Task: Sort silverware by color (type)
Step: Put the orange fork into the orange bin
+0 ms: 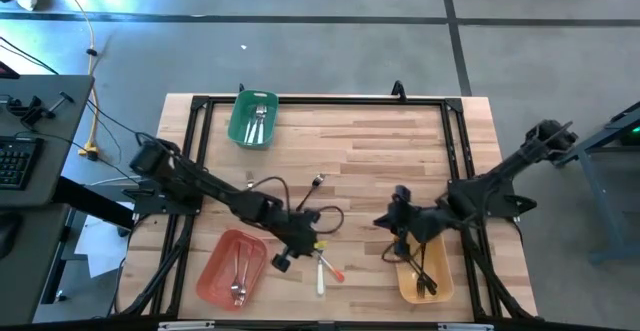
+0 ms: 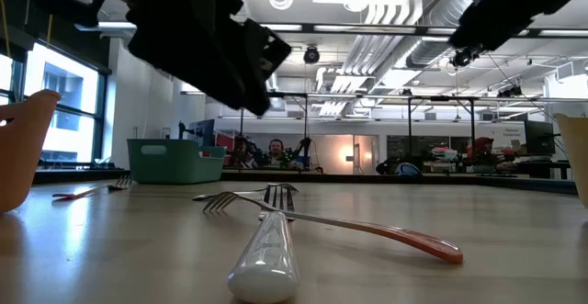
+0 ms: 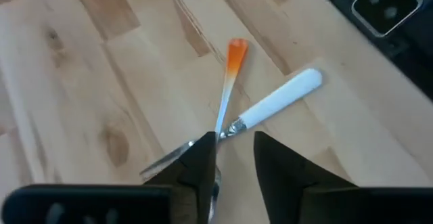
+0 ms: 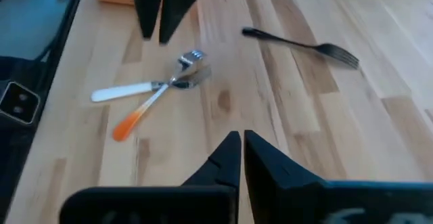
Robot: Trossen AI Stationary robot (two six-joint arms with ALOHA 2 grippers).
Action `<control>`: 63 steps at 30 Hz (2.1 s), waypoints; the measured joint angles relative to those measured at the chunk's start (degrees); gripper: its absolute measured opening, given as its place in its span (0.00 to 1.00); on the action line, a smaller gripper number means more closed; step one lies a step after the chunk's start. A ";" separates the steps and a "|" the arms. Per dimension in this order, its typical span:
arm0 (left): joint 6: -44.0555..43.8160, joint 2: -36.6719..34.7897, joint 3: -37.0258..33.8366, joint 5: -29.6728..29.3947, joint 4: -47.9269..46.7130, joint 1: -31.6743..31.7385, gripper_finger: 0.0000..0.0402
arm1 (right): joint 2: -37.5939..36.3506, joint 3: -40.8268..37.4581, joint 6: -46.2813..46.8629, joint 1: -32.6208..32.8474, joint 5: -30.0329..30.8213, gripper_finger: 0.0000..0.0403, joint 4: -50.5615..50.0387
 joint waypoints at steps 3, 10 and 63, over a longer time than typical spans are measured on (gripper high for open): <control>2.35 3.04 2.56 -1.13 -1.96 -0.75 0.28 | 0.00 -0.51 -2.55 -2.87 -2.22 0.01 1.11; 4.43 8.42 5.40 -6.54 -3.25 -1.94 0.35 | 0.00 -0.51 -5.84 -4.51 -2.53 0.00 1.32; -23.36 -2.76 14.67 -11.75 -33.02 -6.92 0.00 | 0.02 -0.51 -13.73 -4.47 -2.49 0.00 4.62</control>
